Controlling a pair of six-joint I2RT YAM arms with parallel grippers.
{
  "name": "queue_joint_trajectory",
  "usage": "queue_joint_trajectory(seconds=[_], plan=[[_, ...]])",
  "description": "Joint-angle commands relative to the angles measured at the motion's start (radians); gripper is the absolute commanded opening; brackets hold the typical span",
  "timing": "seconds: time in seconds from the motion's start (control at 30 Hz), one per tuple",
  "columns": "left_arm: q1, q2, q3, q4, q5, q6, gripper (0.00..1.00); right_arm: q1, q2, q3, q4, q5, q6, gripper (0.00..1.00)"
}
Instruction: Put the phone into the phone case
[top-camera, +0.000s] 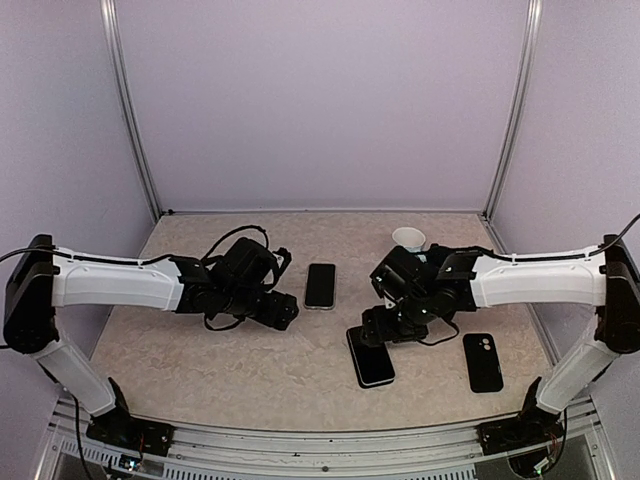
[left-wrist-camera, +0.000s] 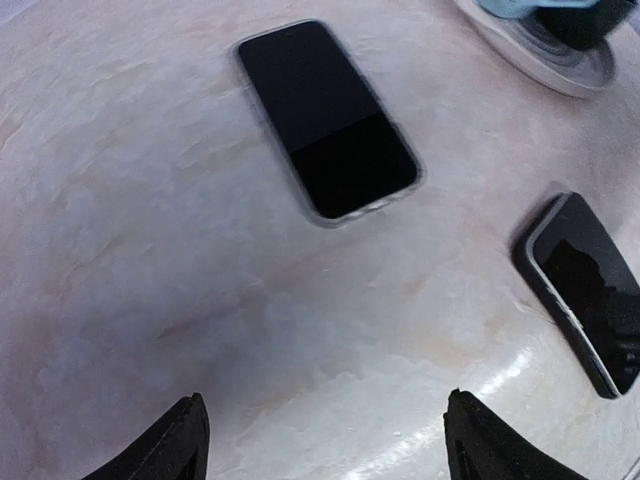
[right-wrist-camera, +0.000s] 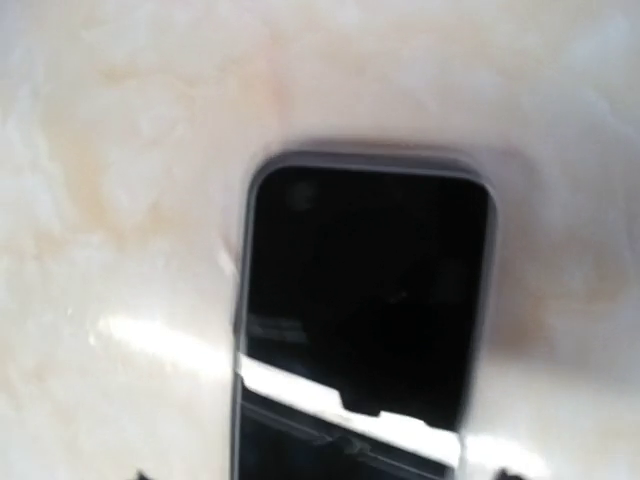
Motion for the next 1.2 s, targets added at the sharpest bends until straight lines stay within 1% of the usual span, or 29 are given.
queue_joint_trajectory(seconds=[0.0,0.03,0.1,0.23,0.3,0.43,0.57,0.73,0.9,0.93,1.03,1.17], plan=[[-0.071,-0.007,0.01,0.108,0.213,0.123,0.75,-0.044,-0.117,-0.181,0.032,-0.168,0.006,0.62],[-0.103,0.008,0.027,0.105,0.241,0.148,0.71,-0.053,-0.134,-0.237,0.075,-0.215,0.009,0.56],[-0.147,0.061,0.073,0.087,0.279,0.198,0.62,-0.054,-0.16,-0.295,0.146,-0.284,0.011,0.44],[-0.209,0.152,0.128,0.065,0.317,0.236,0.49,-0.056,-0.177,-0.339,0.196,-0.288,0.001,0.33],[-0.223,0.203,0.156,0.056,0.338,0.236,0.4,-0.056,-0.168,-0.351,0.218,-0.29,-0.009,0.28],[-0.243,0.303,0.215,0.033,0.351,0.24,0.34,-0.057,-0.134,-0.371,0.249,-0.292,-0.025,0.21],[-0.263,0.359,0.252,0.028,0.348,0.246,0.34,-0.056,-0.107,-0.376,0.256,-0.288,-0.016,0.15],[-0.269,0.394,0.273,0.035,0.357,0.255,0.34,-0.048,-0.095,-0.412,0.318,-0.286,0.033,0.09],[-0.273,0.385,0.302,0.002,0.367,0.282,0.35,-0.014,0.001,-0.395,0.318,-0.245,0.067,0.03],[-0.276,0.378,0.304,0.002,0.373,0.288,0.35,-0.005,0.028,-0.398,0.333,-0.247,0.076,0.0],[-0.284,0.359,0.289,0.031,0.39,0.313,0.37,0.008,0.069,-0.414,0.338,-0.24,0.097,0.0],[-0.284,0.411,0.263,0.061,0.361,0.332,0.36,0.006,0.014,-0.405,0.28,-0.201,0.108,0.0]])
